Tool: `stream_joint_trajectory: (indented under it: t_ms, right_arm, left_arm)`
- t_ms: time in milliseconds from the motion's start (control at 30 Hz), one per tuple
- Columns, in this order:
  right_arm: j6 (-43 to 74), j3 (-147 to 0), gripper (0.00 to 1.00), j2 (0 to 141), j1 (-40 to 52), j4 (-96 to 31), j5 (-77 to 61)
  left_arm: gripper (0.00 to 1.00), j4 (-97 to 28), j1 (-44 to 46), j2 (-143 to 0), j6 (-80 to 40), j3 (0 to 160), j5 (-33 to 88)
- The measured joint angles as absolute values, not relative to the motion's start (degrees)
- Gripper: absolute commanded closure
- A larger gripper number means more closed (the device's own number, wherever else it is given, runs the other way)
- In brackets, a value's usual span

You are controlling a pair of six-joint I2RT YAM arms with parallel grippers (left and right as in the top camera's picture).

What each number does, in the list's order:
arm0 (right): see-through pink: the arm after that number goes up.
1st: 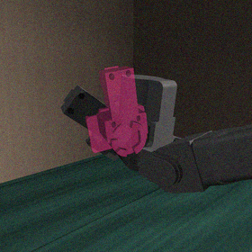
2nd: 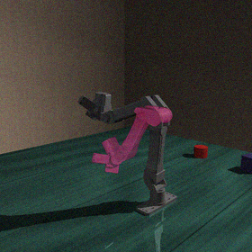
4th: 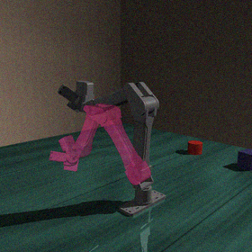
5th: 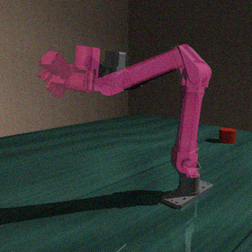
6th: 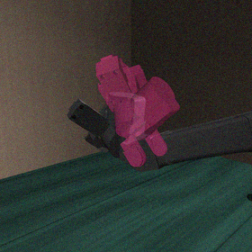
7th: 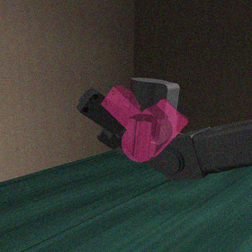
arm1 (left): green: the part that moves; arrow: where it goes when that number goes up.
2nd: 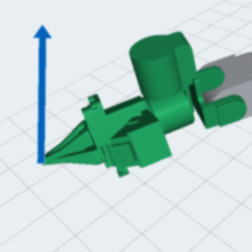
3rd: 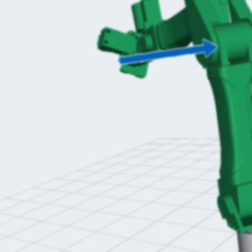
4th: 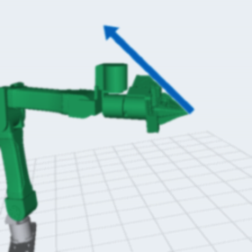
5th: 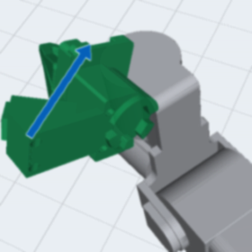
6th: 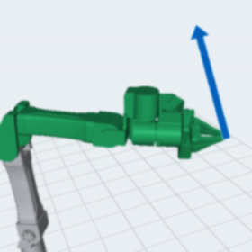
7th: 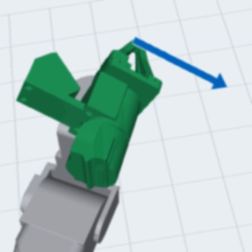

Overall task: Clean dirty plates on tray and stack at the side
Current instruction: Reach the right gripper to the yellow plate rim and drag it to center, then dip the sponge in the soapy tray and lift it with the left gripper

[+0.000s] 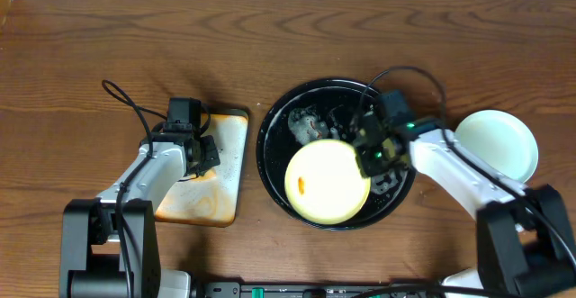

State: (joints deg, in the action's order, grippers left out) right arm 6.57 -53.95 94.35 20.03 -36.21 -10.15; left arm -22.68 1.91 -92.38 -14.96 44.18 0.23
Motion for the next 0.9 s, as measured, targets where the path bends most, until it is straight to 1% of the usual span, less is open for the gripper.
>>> stream_joint_trajectory:
  t_ms: [233,500,700,900]
  right_arm:
    - [15.5,-54.2,0.99,92.4,19.7,-32.1,-0.7]
    - [19.1,-54.2,0.99,92.4,19.7,-31.9,4.4]
    - [17.3,-54.2,0.99,92.4,19.7,-31.8,4.8]
    - [8.4,-54.2,0.99,92.4,19.5,-31.9,0.2]
  left_arm:
    - [0.92,-22.7,1.9,-92.4,-15.0,44.2,0.2]
    - [0.92,-22.7,1.9,-92.4,-15.0,44.2,0.2]
    - [0.92,-20.1,1.8,-92.7,-14.9,44.2,1.7]
    - [0.92,-17.6,1.8,-93.2,-14.5,44.2,4.3]
